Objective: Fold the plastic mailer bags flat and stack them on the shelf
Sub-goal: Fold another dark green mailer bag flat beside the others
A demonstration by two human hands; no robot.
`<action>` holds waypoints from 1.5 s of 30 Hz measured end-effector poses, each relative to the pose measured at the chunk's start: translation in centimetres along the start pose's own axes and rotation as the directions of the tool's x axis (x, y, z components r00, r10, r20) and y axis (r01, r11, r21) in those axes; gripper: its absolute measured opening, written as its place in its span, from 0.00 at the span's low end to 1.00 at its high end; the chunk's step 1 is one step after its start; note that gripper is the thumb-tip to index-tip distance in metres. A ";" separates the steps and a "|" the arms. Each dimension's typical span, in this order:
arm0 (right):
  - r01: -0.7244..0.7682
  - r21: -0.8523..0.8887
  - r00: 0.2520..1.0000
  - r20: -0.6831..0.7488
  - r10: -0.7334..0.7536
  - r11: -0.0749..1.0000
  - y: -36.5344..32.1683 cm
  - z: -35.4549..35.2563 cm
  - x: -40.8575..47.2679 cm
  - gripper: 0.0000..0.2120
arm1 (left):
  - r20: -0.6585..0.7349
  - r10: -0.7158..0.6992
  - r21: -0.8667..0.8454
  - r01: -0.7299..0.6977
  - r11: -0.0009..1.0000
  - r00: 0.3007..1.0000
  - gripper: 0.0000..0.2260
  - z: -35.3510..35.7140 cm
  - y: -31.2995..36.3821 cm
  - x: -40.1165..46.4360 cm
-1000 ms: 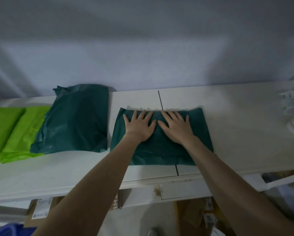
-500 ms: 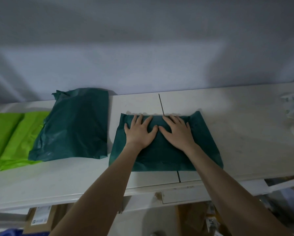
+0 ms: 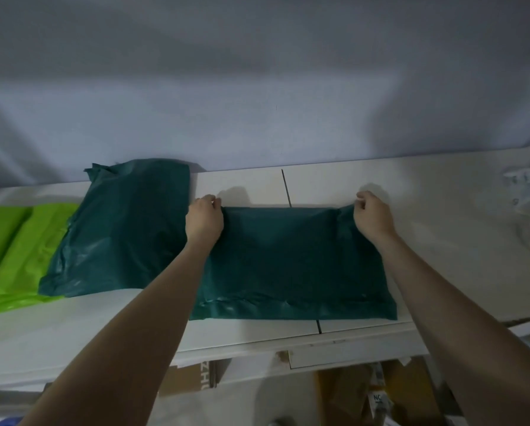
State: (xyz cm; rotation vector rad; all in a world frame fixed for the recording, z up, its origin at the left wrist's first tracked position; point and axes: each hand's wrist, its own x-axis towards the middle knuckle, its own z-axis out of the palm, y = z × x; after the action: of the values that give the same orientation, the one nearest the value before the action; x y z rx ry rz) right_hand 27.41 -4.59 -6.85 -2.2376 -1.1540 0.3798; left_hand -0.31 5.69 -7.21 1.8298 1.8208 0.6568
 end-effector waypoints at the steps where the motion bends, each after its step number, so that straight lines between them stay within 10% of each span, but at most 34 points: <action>1: -0.028 0.033 1.000 0.000 0.028 0.999 0.1 0.0 0.1 0.16 | 0.009 -0.038 -0.034 0.038 0.999 0.999 0.14 0.1 0.0 0.2; 16: -0.155 0.203 0.981 -0.086 0.176 0.967 0.2 0.0 0.8 0.11 | -0.044 -0.277 -0.338 0.247 0.908 0.960 0.11 -0.4 -0.9 2.0; 28: -0.031 -0.171 0.996 -0.087 0.016 0.985 -0.2 1.4 0.5 0.07 | -0.030 0.092 0.242 -0.082 0.967 0.995 0.15 0.2 -1.2 0.8; 41: -0.226 -0.007 0.973 -0.052 0.225 0.974 -1.3 1.4 0.4 0.26 | 0.039 0.149 0.258 -0.154 0.954 0.988 0.15 -0.1 -2.3 1.6; 45: 0.065 -0.214 0.980 -0.172 -0.103 0.975 -3.7 0.9 -2.0 0.20 | -0.079 0.202 0.069 -0.197 0.978 0.976 0.17 -1.0 -0.8 -0.8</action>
State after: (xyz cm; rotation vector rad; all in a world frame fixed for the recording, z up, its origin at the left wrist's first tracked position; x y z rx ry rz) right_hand 23.42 -4.26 -5.32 -2.3338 -1.2330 0.0187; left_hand -1.54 4.91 -6.95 2.0736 1.7410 0.7705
